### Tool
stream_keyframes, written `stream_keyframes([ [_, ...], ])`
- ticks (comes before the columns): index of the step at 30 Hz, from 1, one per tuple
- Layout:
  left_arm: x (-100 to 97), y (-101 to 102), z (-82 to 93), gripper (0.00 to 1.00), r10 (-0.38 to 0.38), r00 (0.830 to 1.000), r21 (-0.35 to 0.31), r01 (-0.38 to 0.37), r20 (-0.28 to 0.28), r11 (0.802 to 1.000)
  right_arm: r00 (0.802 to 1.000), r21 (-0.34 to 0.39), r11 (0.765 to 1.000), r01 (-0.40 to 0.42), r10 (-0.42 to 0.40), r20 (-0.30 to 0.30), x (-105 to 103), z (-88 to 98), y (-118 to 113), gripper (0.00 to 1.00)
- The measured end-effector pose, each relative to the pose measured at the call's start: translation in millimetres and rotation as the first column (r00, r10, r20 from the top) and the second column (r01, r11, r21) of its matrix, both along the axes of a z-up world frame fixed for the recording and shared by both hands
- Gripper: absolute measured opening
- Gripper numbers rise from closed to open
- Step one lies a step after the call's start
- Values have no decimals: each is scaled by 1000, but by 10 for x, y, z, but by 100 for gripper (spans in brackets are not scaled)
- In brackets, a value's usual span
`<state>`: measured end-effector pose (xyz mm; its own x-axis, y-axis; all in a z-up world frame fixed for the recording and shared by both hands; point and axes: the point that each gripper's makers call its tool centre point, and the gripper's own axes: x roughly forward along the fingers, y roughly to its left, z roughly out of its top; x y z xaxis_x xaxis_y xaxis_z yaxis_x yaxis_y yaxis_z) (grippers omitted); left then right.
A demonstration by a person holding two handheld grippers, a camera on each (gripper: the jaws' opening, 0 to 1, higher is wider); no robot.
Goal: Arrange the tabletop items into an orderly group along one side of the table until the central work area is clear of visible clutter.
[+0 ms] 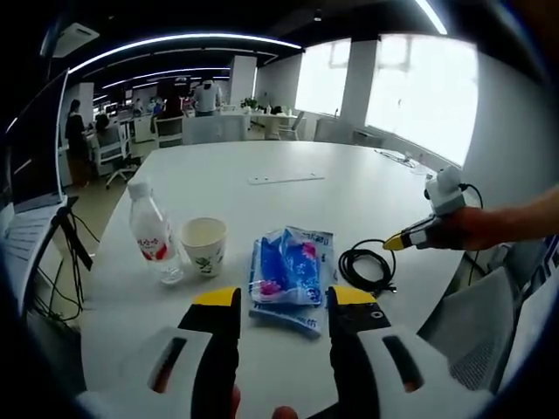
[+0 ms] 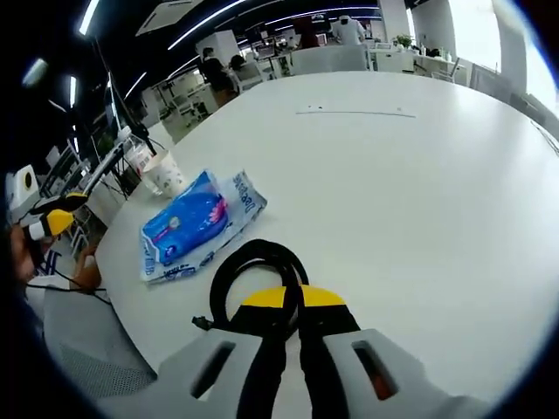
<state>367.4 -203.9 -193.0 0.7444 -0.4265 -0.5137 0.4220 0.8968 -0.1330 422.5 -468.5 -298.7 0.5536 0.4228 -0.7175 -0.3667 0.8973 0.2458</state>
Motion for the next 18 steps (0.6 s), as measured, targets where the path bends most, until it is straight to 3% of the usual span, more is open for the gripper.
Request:
stream_keyframes([
  [10, -18, -9, -21, 39, -9, 1000, 5, 9, -6, 1000, 1000, 1, 1000, 2, -2, -12, -27, -33, -36, 2],
  [18, -34, 12, -31, 39, -3, 1000, 6, 4, -10, 1000, 999, 47, 998, 29, -28, -22, -105, -47, -84, 3],
])
